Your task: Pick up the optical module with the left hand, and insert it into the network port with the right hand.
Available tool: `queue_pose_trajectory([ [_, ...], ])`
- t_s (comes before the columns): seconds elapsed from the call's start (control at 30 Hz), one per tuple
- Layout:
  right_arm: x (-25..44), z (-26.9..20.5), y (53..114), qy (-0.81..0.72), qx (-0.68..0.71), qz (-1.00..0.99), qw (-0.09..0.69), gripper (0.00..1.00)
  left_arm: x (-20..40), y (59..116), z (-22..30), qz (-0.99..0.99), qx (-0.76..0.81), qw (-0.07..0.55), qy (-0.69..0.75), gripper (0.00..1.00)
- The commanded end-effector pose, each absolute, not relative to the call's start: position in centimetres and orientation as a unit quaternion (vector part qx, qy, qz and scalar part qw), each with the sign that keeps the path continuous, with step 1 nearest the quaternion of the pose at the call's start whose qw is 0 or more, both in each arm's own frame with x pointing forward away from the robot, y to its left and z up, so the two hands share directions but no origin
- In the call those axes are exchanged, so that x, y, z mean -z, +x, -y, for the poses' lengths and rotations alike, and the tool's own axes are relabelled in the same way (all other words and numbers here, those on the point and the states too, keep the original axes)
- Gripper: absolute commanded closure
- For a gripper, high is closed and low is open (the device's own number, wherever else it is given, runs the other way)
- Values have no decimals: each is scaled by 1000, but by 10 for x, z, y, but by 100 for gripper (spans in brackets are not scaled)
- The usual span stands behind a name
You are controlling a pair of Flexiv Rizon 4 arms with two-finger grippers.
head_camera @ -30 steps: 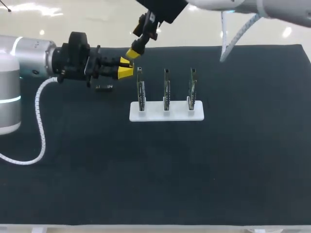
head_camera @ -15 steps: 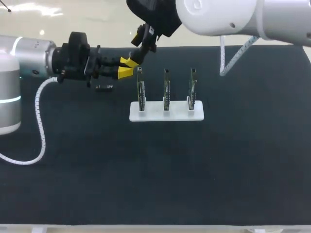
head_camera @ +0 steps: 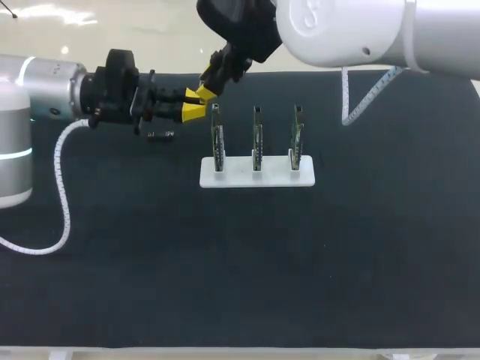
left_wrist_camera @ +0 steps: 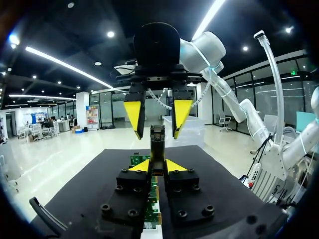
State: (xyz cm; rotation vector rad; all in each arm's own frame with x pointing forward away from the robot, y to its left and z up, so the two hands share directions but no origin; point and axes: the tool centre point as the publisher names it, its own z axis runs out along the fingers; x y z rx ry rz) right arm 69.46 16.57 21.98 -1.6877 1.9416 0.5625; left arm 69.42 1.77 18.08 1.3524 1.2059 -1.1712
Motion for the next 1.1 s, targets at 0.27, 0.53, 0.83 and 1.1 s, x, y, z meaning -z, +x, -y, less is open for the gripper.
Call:
queue_pose_trajectory([
  [0.27,-219,-165,692,-621,-205,-713,251,69,-180,694,-18,-492,478,474,552,100],
  [0.53,-220,-165,691,-620,-204,-715,252,100,-180,694,-18,-492,478,474,552,100],
  [0.83,-220,-166,691,-621,-202,-715,250,100,-180,694,-18,-492,478,474,552,0],
  [1.1,-220,-166,691,-621,-201,-715,249,100,-180,694,-18,-492,478,474,552,0],
])
